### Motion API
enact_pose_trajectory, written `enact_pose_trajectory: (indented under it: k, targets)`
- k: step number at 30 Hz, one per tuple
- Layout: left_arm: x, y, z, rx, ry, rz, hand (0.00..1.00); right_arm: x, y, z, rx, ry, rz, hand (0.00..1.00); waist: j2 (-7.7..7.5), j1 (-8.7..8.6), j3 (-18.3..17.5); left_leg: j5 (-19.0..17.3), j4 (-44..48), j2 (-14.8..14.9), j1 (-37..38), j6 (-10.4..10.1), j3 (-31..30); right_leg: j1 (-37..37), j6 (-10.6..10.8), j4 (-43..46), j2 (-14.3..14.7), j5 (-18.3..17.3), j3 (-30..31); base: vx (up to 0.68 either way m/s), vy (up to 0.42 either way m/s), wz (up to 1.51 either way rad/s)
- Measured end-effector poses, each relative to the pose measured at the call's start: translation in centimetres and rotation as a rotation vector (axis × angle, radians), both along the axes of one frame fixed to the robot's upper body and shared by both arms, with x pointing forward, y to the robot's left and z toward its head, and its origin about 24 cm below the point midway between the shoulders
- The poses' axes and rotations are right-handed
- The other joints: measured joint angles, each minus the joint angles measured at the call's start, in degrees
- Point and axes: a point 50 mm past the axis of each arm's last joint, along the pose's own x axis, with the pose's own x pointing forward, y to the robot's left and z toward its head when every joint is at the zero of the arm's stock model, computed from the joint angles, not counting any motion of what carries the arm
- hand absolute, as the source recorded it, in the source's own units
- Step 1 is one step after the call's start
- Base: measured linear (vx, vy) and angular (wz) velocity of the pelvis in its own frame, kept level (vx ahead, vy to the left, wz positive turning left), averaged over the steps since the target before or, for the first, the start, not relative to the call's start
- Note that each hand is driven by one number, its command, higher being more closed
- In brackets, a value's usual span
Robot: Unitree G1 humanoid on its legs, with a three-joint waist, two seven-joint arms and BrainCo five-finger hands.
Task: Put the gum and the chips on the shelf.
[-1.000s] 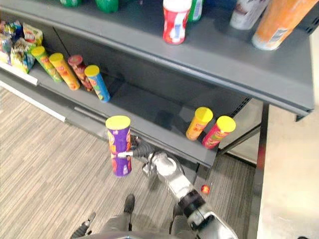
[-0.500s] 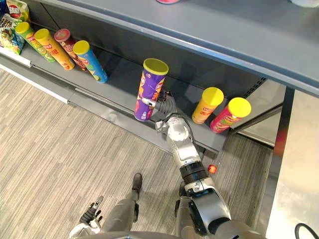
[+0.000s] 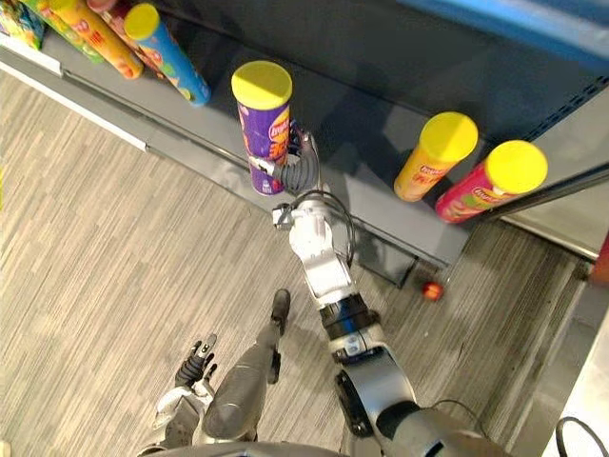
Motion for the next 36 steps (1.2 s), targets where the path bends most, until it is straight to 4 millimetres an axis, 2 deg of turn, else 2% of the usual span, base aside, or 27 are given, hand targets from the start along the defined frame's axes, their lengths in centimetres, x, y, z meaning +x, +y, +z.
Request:
enact_pose_trajectory:
  k: [2, 5, 12, 16, 21, 26, 29, 33, 36]
  targets:
    - [1.1, -0.6, 0.5, -0.017, -0.032, 0.002, 0.00, 0.6, -0.5, 0.6, 0.019, -0.009, -0.043, 1.00, 0.05, 1.04, 0.59, 0.31, 0.39, -0.03, -1.60, 0.31, -0.04, -1.73, -0.01, 0.66, -0.08, -0.01, -0.05, 0.02, -0.041, 0.03]
    - [1.9, -1.1, 1.0, -0.019, -0.067, -0.006, 0.00, 1.1, -1.1, 2.2, 0.054, -0.046, -0.094, 1.00, 0.30, 1.30, 1.39, 0.69, 0.52, -0.34, -2.85, 0.47, -0.05, -2.99, -0.03, 1.07, -0.36, -0.02, 0.02, 0.02, -0.024, 0.03]
    - [2.7, -1.7, 1.6, -0.048, -0.103, 0.027, 0.00, 2.4, -3.5, 5.4, 0.063, -0.134, -0.226, 1.00, 0.62, 2.52, 2.32, 0.69, 0.77, -0.58, -4.68, 0.49, 0.18, -5.18, -0.03, 1.71, -0.52, -0.02, 0.64, 0.01, -0.024, -0.01]
    - [3.0, -1.9, 1.9, -0.044, -0.121, 0.012, 0.00, 2.4, -3.7, 6.5, 0.085, -0.171, -0.254, 1.00, 0.64, 2.76, 2.33, 0.71, 0.77, -0.74, -6.16, 0.52, 0.90, -7.44, -0.03, 2.54, -0.52, -0.02, 1.54, -0.01, -0.039, -0.06]
    - [3.7, -2.9, 2.7, -0.045, -0.163, -0.031, 0.00, 2.2, -5.1, 7.0, 0.081, -0.222, -0.379, 1.00, 1.08, 2.99, 2.54, 0.77, 0.89, -0.90, -7.12, 0.60, 1.47, -8.90, -0.03, 3.13, -0.54, -0.02, 2.18, -0.01, -0.042, -0.03]
    - [4.9, -4.1, 4.4, -0.053, -0.247, -0.067, 0.00, 0.3, -7.5, 8.7, 0.074, -0.367, -0.578, 1.00, 1.73, 4.02, 3.19, 0.80, 1.66, -1.26, -9.85, 0.63, 1.54, -12.09, -0.04, 4.93, -0.69, -0.03, 2.89, -0.02, -0.050, 0.02]
    - [5.6, -4.2, 5.7, 0.011, -0.300, -0.075, 0.00, -0.8, -8.9, 8.3, 0.135, -0.399, -0.685, 1.00, 2.10, 4.27, 3.39, 0.79, 1.98, -1.62, -10.86, 0.66, 1.54, -13.15, 0.00, 5.43, -1.02, -0.26, 3.13, -0.02, -0.033, 0.07]
    - [6.2, -4.3, 7.1, 0.080, -0.364, -0.096, 0.00, -1.7, -10.3, 6.8, 0.073, -0.409, -0.830, 1.00, 2.27, 4.77, 3.47, 0.79, 2.63, -2.42, -12.50, 0.78, 1.53, -15.20, 0.14, 6.94, -1.63, -0.84, 3.69, -0.01, -0.033, 0.06]
    - [6.3, -4.3, 7.7, 0.106, -0.390, -0.104, 0.00, -2.4, -10.5, 6.8, 0.039, -0.436, -0.875, 1.00, 2.27, 5.34, 3.47, 0.74, 2.94, -2.53, -13.32, 0.82, 1.54, -16.09, 0.05, 7.60, -1.75, -0.93, 3.74, -0.01, -0.042, 0.04]
